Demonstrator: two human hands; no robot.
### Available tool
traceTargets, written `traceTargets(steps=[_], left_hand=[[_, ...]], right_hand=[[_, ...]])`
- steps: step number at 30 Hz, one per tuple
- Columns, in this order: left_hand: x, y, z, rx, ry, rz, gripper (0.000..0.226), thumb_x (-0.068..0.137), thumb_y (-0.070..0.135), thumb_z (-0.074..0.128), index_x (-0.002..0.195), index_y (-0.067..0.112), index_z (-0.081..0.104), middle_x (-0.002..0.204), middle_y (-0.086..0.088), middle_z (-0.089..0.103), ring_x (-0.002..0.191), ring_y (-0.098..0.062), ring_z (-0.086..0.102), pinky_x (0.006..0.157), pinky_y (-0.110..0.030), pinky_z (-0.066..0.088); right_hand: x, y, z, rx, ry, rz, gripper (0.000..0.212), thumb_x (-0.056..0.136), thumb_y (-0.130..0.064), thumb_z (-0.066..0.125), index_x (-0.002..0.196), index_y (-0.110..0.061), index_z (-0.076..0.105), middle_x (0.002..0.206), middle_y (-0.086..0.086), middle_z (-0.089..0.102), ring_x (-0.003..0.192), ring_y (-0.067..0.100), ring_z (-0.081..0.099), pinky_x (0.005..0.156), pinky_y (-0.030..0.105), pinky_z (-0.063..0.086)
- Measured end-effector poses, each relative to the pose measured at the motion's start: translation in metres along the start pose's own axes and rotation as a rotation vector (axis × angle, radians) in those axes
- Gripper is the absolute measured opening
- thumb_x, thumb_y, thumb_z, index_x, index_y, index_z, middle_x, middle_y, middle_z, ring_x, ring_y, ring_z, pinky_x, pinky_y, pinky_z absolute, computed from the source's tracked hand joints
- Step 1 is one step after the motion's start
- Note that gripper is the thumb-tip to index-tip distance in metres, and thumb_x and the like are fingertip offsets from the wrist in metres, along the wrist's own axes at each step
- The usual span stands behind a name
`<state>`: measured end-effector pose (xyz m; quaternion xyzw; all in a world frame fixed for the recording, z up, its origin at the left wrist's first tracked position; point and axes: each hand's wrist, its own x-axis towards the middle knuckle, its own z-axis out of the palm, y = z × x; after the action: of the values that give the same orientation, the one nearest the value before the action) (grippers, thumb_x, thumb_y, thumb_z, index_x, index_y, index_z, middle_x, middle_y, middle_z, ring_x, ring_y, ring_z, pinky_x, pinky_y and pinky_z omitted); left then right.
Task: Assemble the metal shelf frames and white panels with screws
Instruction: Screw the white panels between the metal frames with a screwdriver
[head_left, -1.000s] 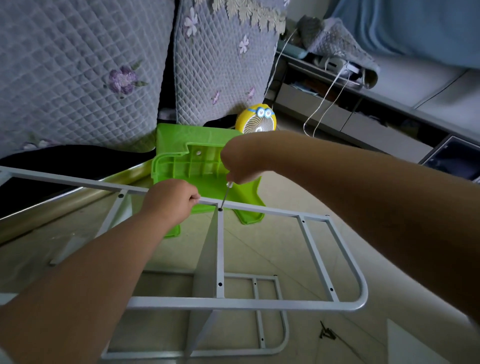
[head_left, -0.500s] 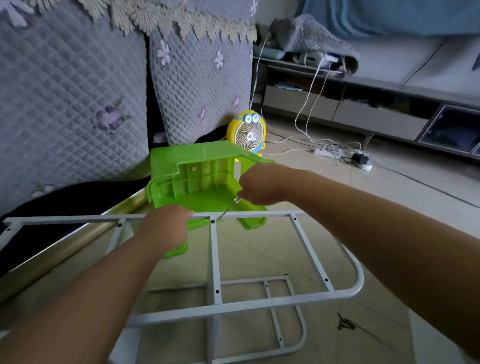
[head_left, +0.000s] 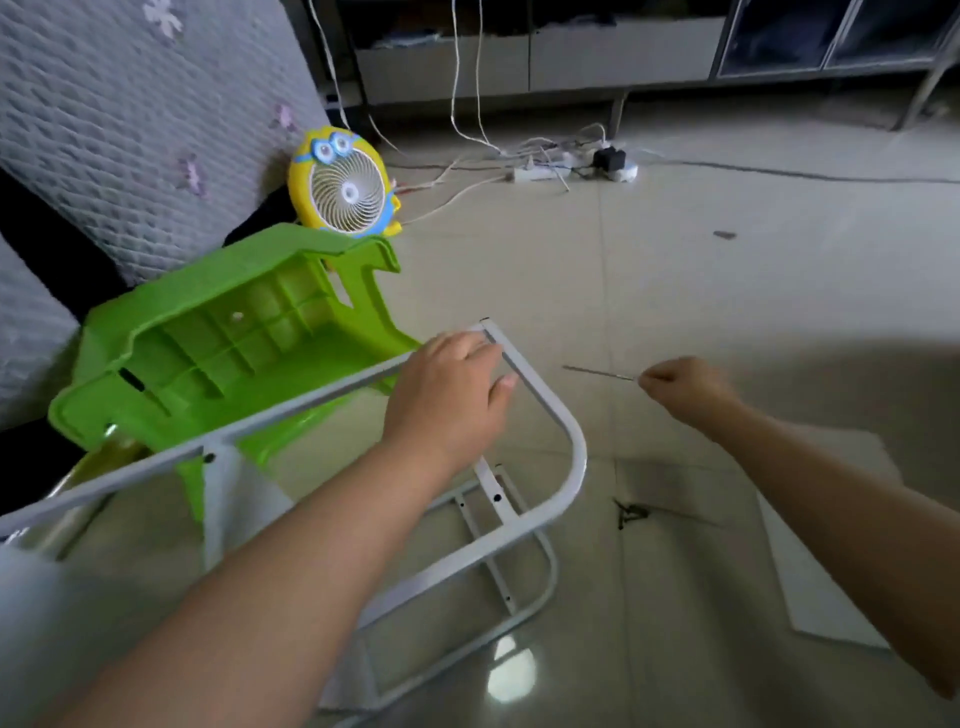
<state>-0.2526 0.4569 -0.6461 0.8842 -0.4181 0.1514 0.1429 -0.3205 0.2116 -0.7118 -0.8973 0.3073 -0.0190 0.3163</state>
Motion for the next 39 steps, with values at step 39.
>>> traceTargets(steps=[39], left_hand=[[0.024,0.031,0.028,0.028,-0.266,-0.093,0.066,0.078,0.032,0.013,0.112,0.004,0.061,0.133,-0.007,0.050,0.138,-0.019,0.025,0.111,-0.025,0.015]], right_hand=[[-0.019,0.103,0.148,-0.567,-0.124,-0.064,0.030,0.090,-0.013,0.044,0.112,-0.005,0.061,0.124,0.011,0.053,0.113,0.027,0.048,0.093,0.030,0.038]])
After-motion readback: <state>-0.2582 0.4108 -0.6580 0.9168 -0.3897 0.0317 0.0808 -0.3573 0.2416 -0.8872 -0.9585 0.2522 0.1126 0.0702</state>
